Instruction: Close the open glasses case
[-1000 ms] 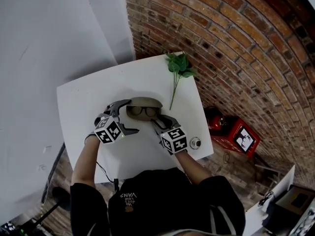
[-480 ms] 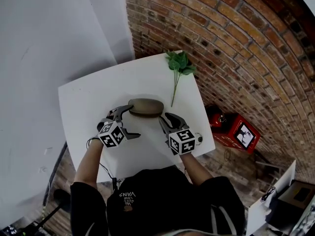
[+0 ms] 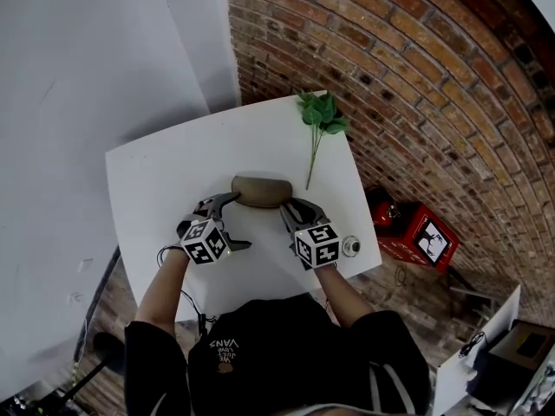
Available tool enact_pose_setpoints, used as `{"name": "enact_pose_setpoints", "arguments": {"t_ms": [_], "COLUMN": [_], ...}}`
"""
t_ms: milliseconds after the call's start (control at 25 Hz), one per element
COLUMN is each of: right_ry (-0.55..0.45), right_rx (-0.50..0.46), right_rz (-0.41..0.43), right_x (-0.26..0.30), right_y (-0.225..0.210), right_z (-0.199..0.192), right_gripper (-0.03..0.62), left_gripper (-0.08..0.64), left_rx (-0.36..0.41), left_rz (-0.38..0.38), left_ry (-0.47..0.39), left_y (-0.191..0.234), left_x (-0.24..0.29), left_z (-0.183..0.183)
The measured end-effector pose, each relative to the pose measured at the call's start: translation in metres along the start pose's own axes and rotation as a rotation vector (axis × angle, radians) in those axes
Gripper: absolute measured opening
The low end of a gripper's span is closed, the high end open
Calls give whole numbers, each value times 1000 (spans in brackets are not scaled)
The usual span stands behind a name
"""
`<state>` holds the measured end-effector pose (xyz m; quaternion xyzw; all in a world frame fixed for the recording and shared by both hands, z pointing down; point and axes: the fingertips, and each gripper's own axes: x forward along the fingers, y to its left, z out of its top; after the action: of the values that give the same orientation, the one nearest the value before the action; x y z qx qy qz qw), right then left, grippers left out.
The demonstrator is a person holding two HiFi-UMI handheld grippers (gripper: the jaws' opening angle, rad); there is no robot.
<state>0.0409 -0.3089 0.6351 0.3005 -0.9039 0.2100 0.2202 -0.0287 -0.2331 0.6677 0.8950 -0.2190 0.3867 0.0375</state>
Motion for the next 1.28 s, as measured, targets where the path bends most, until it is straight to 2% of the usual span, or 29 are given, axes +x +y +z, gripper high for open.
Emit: {"name": "enact_pose_setpoints", "arguments": {"t_ms": [400,600,1000,1280], "right_ry": [47,43,-14,-69], "right_rx": [-32,-13,16,27], "right_rz": [-23,-26,-61,-124], "right_x": [9,8,-12,-37], "right_y": [-3,0,12,28], "right_z": [-10,-9,0,0], "right_gripper": [100,109,121,113], "left_gripper": [571,571,571,571], "left_rx": [-23,-55,-63,-42], "left_rz": [10,21,50,90], "left_ry": [-9,-18,-79,-127], "left_y": [0,0,-14,-30], "left_x": [3,3,-10,-33], "left_z": [-2,1,14,21]}}
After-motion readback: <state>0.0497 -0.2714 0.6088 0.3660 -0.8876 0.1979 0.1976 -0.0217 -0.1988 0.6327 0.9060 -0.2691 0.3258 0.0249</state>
